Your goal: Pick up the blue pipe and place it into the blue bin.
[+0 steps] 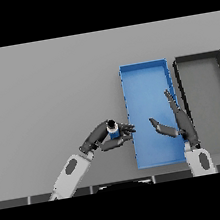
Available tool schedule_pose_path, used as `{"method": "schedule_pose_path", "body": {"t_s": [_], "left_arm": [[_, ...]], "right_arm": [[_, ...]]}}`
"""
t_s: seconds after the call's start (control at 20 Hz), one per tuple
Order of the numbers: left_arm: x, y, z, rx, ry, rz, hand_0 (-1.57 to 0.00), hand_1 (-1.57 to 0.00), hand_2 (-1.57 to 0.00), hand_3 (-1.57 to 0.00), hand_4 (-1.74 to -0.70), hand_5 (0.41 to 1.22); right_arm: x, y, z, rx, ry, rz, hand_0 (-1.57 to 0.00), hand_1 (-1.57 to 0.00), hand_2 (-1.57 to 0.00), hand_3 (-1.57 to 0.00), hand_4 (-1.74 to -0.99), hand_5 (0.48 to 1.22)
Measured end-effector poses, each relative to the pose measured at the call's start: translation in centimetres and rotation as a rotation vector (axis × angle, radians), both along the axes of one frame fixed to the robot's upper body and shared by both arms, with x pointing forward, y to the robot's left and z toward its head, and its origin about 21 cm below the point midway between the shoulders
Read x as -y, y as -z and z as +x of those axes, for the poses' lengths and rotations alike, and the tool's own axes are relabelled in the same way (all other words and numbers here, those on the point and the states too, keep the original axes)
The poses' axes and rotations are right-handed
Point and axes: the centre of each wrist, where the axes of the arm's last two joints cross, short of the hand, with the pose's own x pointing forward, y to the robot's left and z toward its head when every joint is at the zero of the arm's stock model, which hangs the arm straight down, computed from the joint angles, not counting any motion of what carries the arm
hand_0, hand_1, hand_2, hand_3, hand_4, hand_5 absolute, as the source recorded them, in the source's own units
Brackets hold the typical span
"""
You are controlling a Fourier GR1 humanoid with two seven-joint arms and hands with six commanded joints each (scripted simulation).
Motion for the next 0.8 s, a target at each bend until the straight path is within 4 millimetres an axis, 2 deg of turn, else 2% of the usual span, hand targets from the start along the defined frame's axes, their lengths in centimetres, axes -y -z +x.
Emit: {"method": "schedule_pose_path", "body": {"t_s": [0.15,0.3,0.5,0.65,0.8], "left_arm": [[0.0,0.3,-0.1,0.0,-0.003,0.002,-1.57,-1.57,-1.57,-1.57,-1.47,1.22],[-0.2,0.0,-0.1,0.018,-0.001,-0.001,-1.57,-1.57,-1.57,-1.57,-1.47,1.221],[0.0,0.4,-0.1,0.005,0.004,0.02,-1.57,-1.57,-1.57,-1.57,-1.47,1.221],[-0.5,0.1,0.1,0.023,0.005,0.023,-1.57,-1.57,-1.57,-1.57,-1.47,1.221],[-0.2,0.1,-0.1,0.022,0.008,0.024,-1.57,-1.57,-1.57,-1.57,-1.47,1.221]], "right_arm": [[-0.3,-0.5,-0.4,-0.002,0.024,-0.018,0.0,0.0,0.0,0.0,-1.191,0.577],[-0.3,-1.0,-0.5,0.04,-0.001,0.035,0.0,-0.02,-0.03,0.0,-1.166,0.571],[0.2,-4.8,0.2,0.172,-0.164,0.151,0.0,-0.01,-0.02,0.0,-1.163,0.592],[0.1,-8.3,-0.1,0.157,-0.324,0.109,0.0,0.0,-0.01,0.0,-1.177,0.567],[-1.4,-11.2,-0.1,0.129,-0.455,0.027,0.0,0.0,0.0,0.0,-1.205,0.539]]}}
